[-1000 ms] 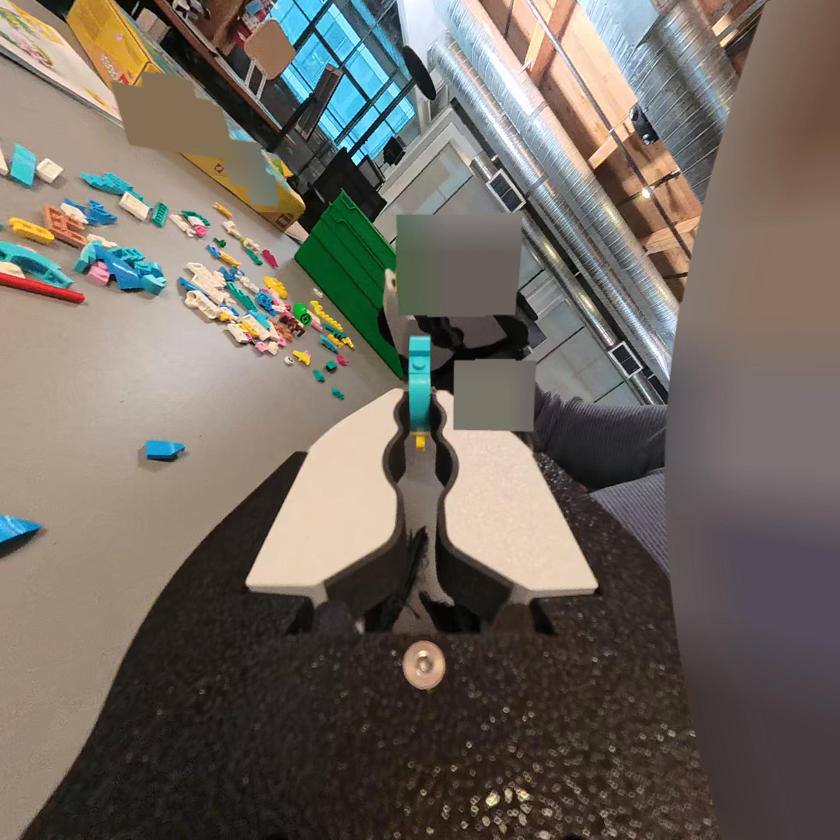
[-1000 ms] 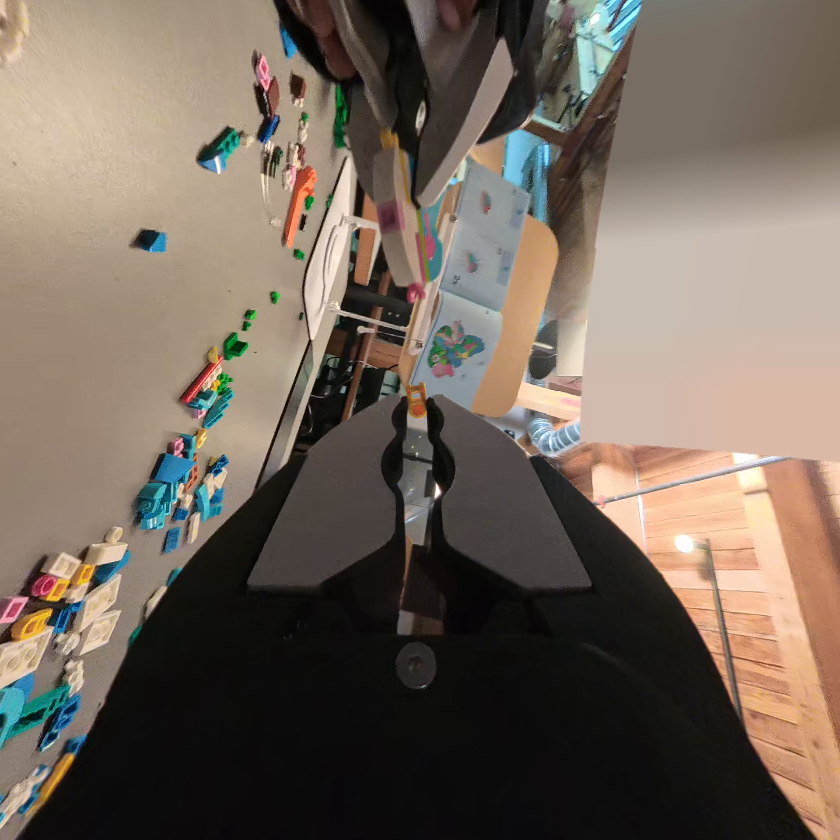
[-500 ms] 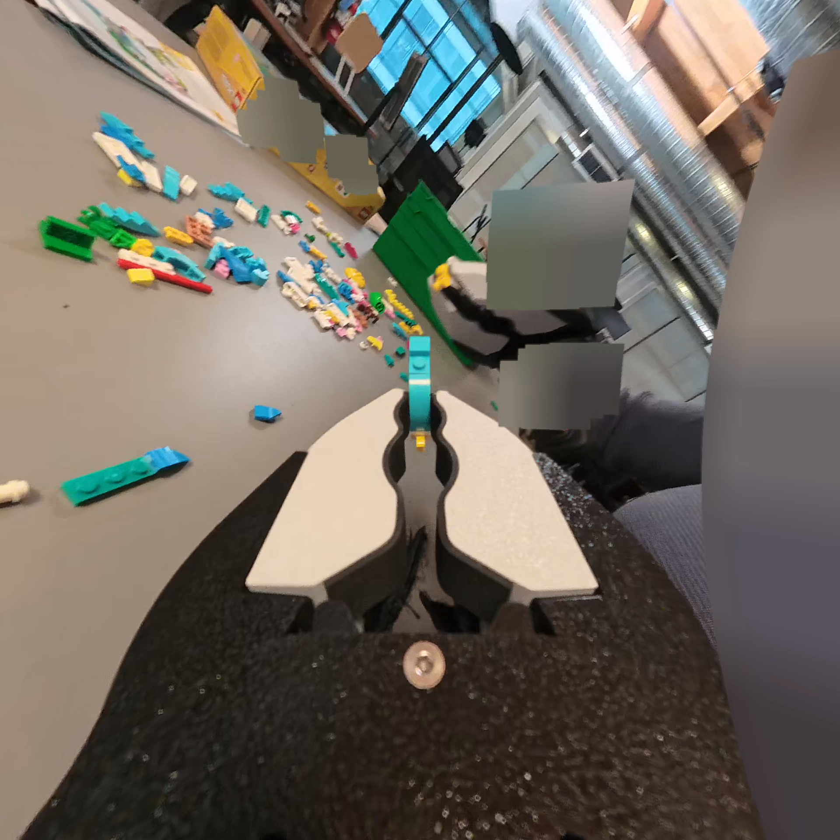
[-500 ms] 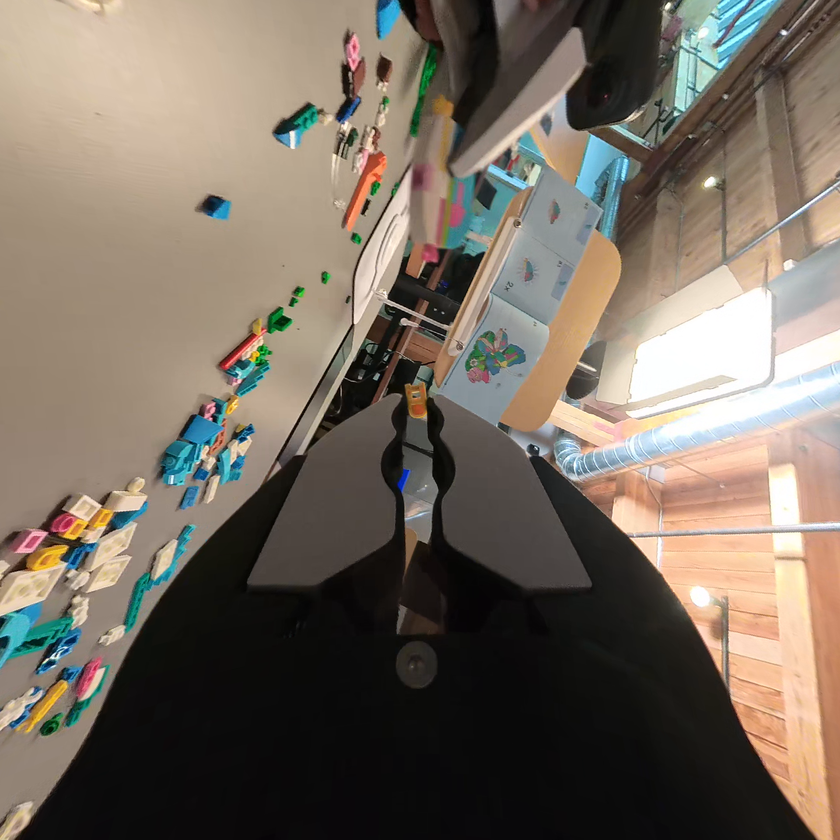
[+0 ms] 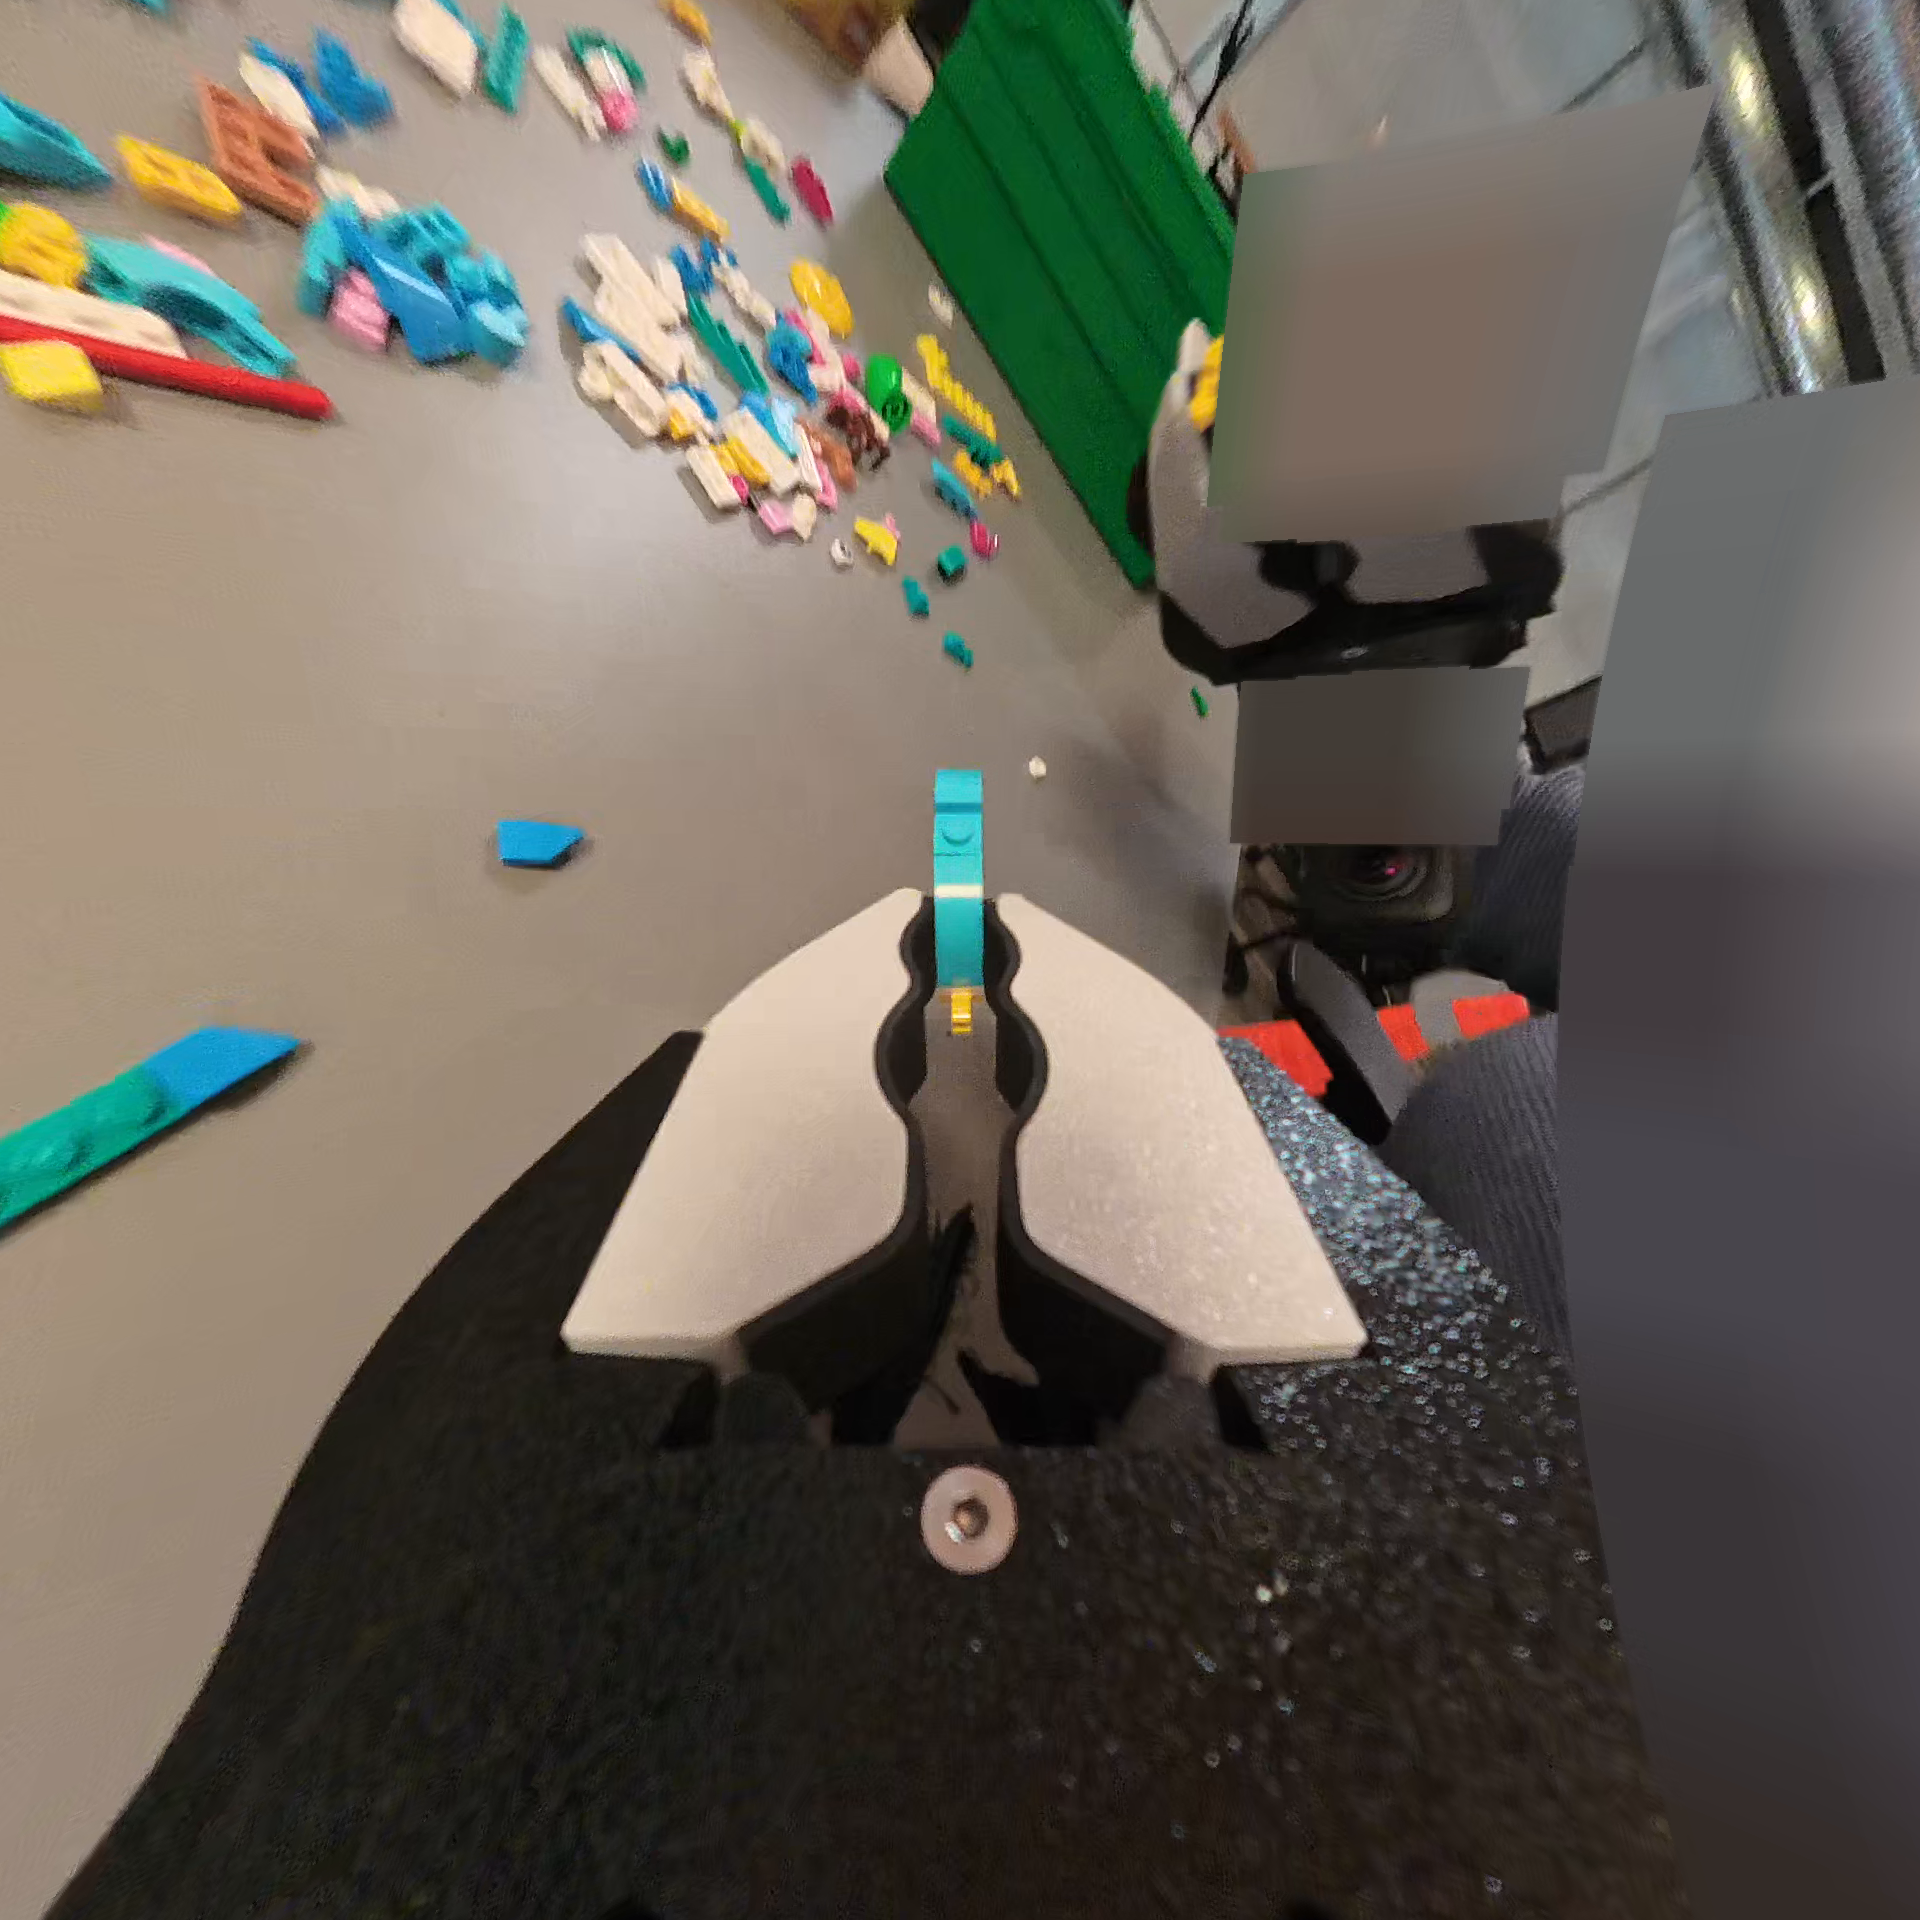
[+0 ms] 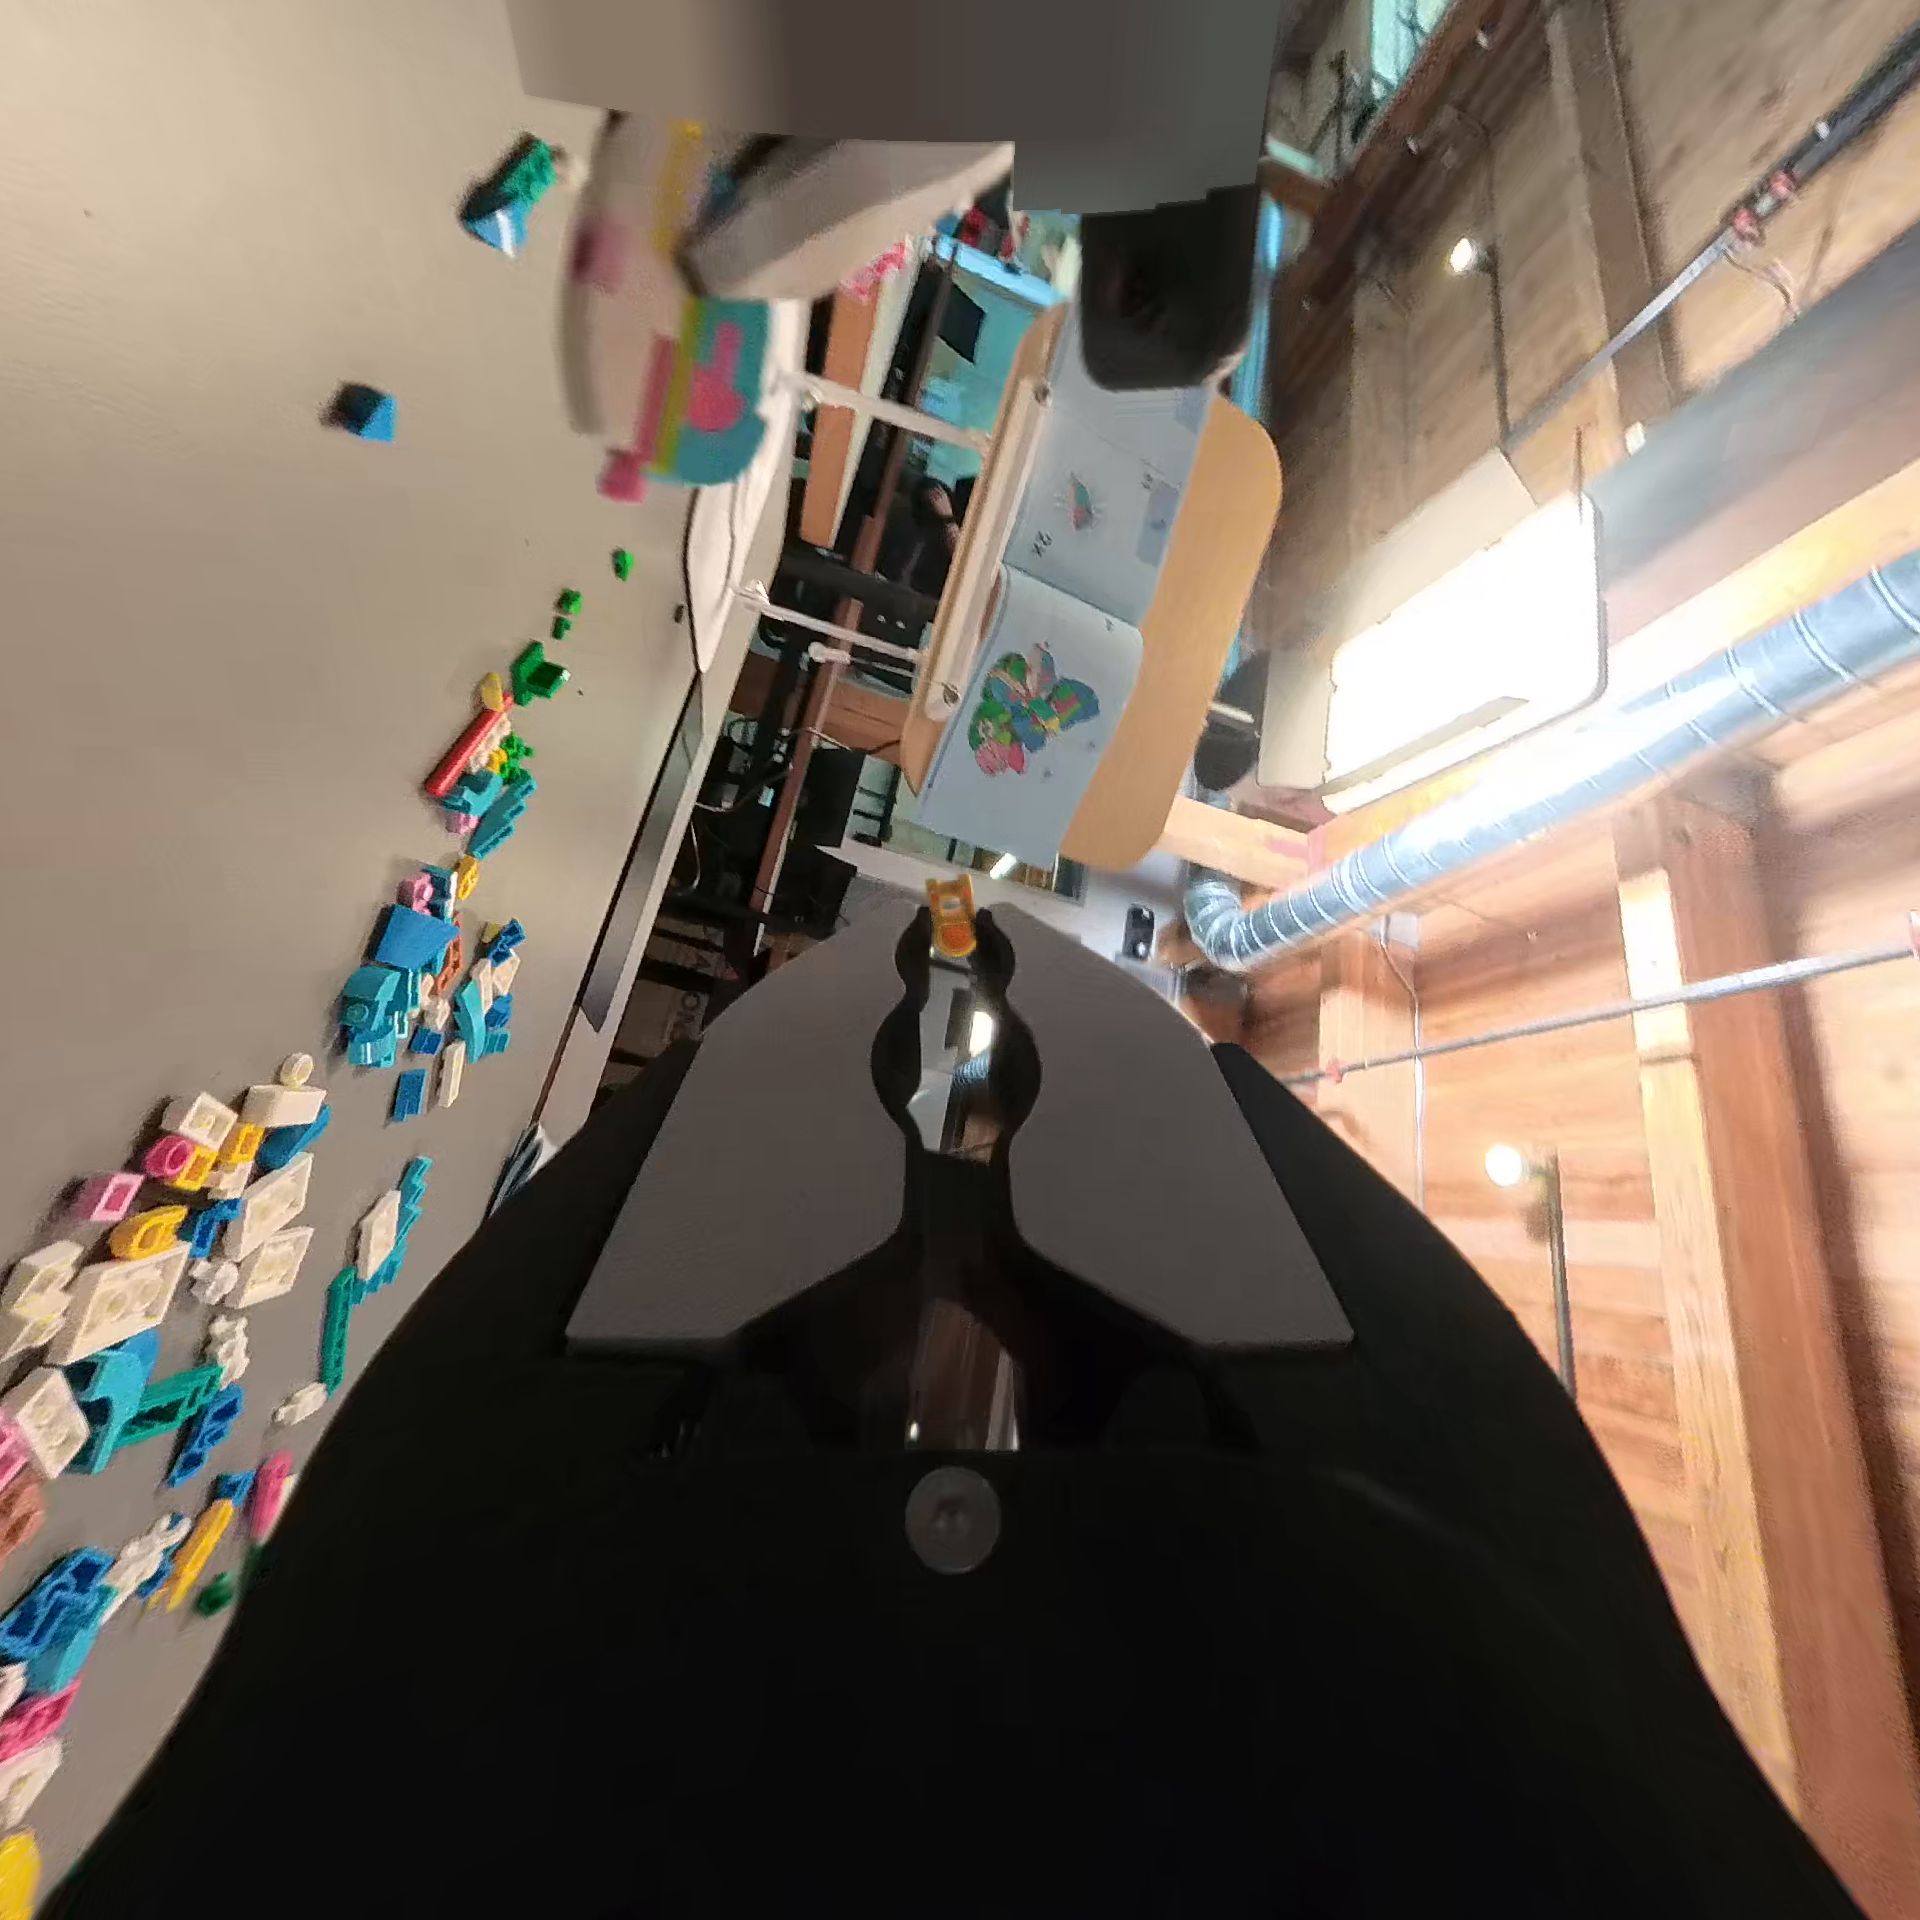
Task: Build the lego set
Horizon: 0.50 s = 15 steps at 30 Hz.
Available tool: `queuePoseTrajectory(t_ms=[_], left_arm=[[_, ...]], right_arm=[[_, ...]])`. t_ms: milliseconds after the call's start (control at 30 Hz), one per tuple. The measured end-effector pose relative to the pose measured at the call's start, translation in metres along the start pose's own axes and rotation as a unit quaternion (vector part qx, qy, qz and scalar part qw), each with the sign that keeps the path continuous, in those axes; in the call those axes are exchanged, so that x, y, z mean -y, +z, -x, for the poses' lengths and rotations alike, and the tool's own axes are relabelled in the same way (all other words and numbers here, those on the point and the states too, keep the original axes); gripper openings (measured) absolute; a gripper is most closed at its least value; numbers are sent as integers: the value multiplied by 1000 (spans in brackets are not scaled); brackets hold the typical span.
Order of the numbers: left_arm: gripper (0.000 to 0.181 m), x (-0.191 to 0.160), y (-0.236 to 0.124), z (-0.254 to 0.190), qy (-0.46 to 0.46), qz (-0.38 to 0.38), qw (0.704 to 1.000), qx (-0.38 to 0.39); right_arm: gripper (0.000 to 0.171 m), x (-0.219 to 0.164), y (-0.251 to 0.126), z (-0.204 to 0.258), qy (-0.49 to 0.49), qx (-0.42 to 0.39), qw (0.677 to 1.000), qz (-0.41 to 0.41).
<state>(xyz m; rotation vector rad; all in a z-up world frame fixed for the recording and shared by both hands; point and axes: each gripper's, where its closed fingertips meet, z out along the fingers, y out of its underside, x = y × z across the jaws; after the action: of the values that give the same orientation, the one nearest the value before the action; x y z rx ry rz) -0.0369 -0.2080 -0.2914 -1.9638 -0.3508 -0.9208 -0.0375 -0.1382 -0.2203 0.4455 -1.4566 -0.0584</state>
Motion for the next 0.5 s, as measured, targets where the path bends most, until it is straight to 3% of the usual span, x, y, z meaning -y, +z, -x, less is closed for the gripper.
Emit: queuePoseTrajectory(t_ms=[267, 400, 500], left_arm=[[8, -10, 44, 15, -74, 153, 985, 6], [8, -9, 54, 24, -80, 176, 980, 50], [24, -6, 56, 31, -87, 175, 978, 74]], right_arm=[[6, -13, -26, 24, 57, -24, 996, 57], [6, -11, -35, 44, 90, -18, 993, 68], [6, -6, -37, 49, 78, -13, 995, 57]])
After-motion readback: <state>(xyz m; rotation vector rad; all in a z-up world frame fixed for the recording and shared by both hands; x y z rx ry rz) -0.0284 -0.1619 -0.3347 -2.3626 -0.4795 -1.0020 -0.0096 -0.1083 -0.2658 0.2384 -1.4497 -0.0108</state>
